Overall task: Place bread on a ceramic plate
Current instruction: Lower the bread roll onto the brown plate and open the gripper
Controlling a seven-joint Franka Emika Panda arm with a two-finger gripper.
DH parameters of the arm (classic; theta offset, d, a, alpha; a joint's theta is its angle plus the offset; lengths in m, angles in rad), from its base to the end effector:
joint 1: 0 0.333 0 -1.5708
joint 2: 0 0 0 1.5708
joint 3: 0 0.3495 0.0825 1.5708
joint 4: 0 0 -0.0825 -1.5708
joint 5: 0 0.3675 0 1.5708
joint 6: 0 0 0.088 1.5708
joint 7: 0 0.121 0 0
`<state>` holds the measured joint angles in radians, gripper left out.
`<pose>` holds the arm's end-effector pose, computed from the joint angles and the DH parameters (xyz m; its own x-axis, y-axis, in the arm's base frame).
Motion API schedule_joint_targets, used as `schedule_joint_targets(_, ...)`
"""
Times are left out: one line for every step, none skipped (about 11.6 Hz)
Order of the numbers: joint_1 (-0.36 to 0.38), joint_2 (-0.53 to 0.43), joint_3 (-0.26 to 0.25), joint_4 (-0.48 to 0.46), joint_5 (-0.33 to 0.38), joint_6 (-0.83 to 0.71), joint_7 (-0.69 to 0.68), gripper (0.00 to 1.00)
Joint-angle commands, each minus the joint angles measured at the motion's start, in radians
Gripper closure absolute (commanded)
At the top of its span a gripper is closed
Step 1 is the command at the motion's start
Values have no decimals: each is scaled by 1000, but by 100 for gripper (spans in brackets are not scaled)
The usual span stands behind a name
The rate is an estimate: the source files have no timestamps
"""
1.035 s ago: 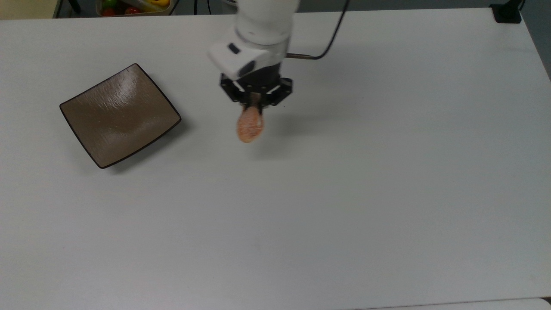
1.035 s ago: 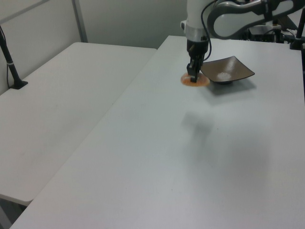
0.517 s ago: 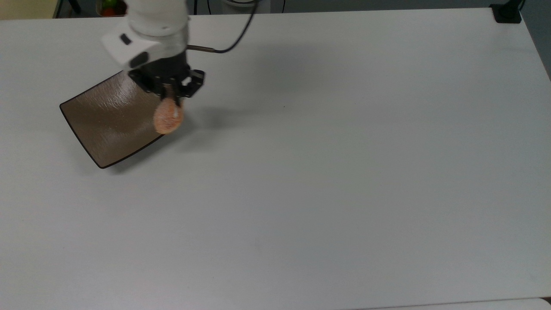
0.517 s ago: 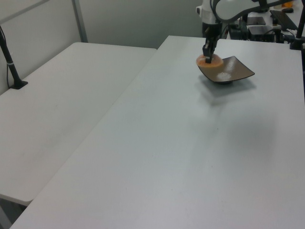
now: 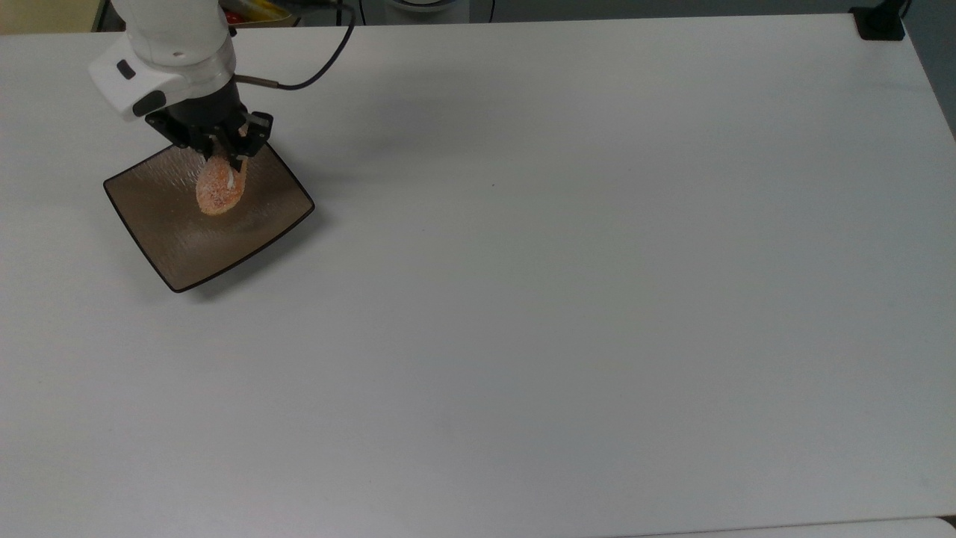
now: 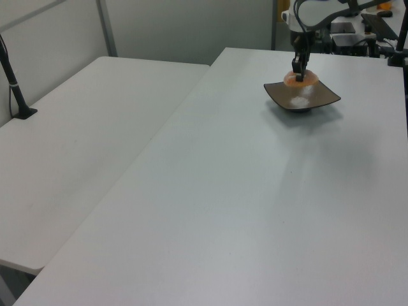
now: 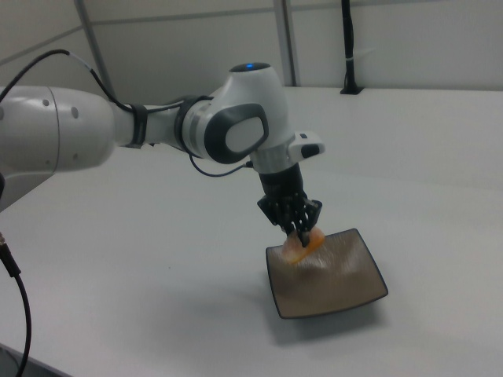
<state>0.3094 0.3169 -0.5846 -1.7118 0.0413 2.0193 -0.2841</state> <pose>0.6209 -0.1341 0.4586 0.9998 0.0188 0.0033 0.0181 -0.9898 0.1411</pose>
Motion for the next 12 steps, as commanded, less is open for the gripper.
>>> schedule_joint_targets(-18, 43, 5, -26, 22, 82, -24, 65)
schedule_joint_targets(-18, 51, 6, -26, 22, 84, -21, 45)
schedule_joint_targets(-16, 59, 6, -26, 20, 85, -18, 21)
schedule_joint_targets(-16, 74, 8, -29, 20, 85, -18, 4)
schedule_joint_targets(-16, 77, 9, -28, 20, 87, -18, 0)
schedule_joint_targets(-16, 77, 11, -28, 20, 85, -17, 0)
schedule_joint_targets(-16, 77, 15, -28, 20, 85, -13, 0)
schedule_joint_targets(-16, 76, 17, -26, 20, 84, -9, 0)
schedule_joint_targets(-16, 68, 17, -17, 22, 73, -6, 0)
schedule_joint_targets(-16, 51, 16, -14, 22, 70, -1, 0)
schedule_joint_targets(-18, 25, 17, -12, 22, 71, 44, 0)
schedule_joint_targets(-18, 4, 17, 0, 23, 67, 84, 0)
